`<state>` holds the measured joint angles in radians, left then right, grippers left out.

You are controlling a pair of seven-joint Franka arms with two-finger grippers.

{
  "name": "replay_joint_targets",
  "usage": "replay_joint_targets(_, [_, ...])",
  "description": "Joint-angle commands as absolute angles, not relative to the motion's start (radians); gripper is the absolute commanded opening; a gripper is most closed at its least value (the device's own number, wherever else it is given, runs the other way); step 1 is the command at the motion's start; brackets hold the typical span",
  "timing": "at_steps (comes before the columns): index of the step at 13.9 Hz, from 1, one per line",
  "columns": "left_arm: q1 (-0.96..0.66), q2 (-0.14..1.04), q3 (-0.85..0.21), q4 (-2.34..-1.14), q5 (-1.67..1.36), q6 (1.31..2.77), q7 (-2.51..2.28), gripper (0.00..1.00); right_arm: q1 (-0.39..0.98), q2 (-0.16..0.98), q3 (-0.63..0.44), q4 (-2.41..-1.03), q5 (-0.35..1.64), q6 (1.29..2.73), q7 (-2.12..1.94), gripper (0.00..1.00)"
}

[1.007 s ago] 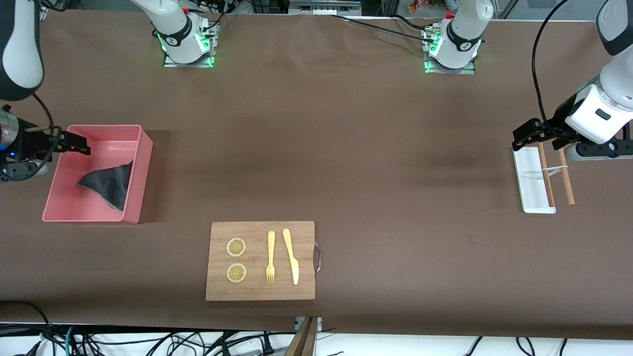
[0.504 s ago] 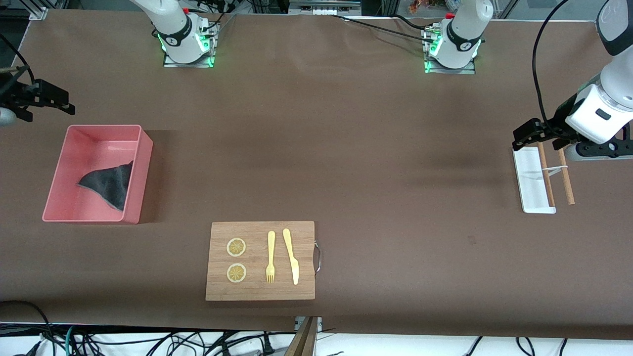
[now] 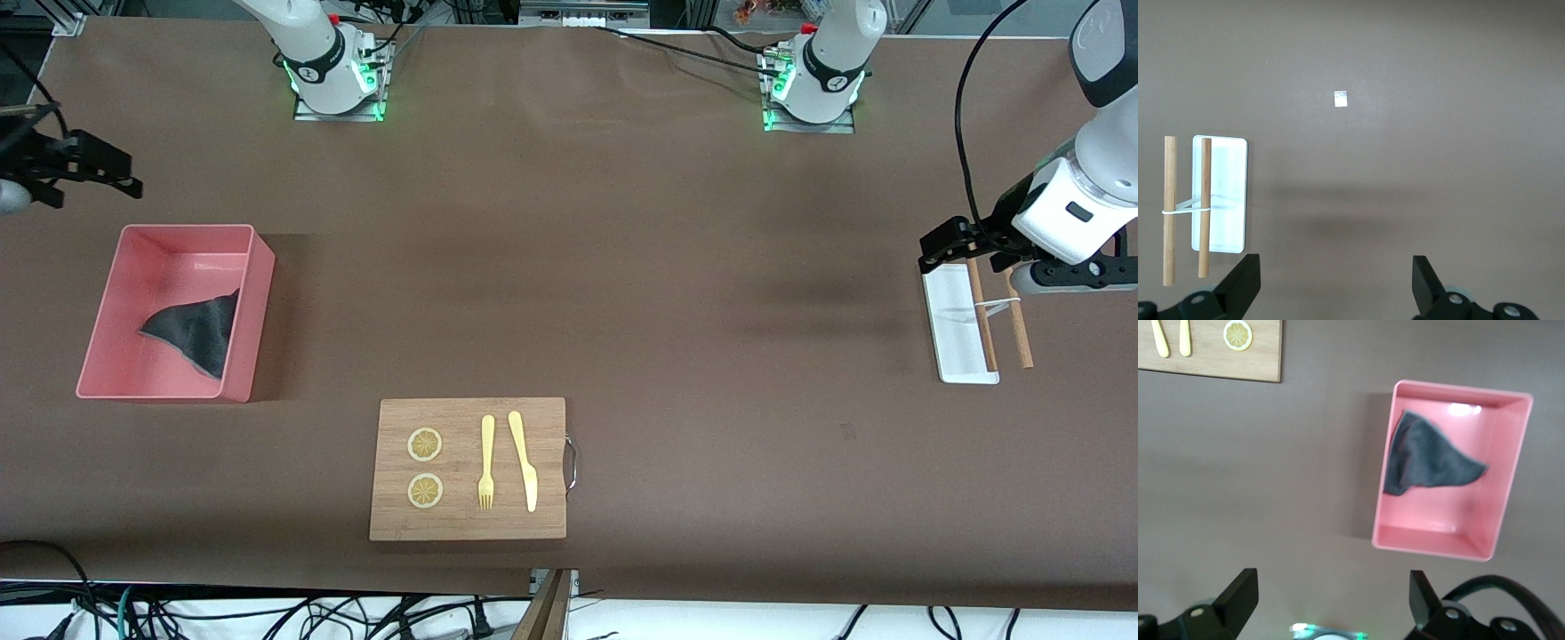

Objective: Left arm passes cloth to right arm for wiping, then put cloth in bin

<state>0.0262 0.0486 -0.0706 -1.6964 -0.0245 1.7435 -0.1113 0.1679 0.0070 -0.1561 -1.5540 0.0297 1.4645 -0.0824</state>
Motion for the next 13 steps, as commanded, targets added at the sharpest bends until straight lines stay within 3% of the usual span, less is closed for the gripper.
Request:
replay_joint_targets(1, [0.032,0.058,-0.069,-1.68,-0.052,1.743,-0.084,1.0,0.085,0.014,-0.029,-1.526,0.018,1.433,-0.014,1.0])
replay_joint_targets(13, [0.034,0.055,-0.069,-1.681,-0.051,1.736,-0.087,1.0,0.092,0.021,-0.025,-1.509,0.021,1.427,-0.02,1.0])
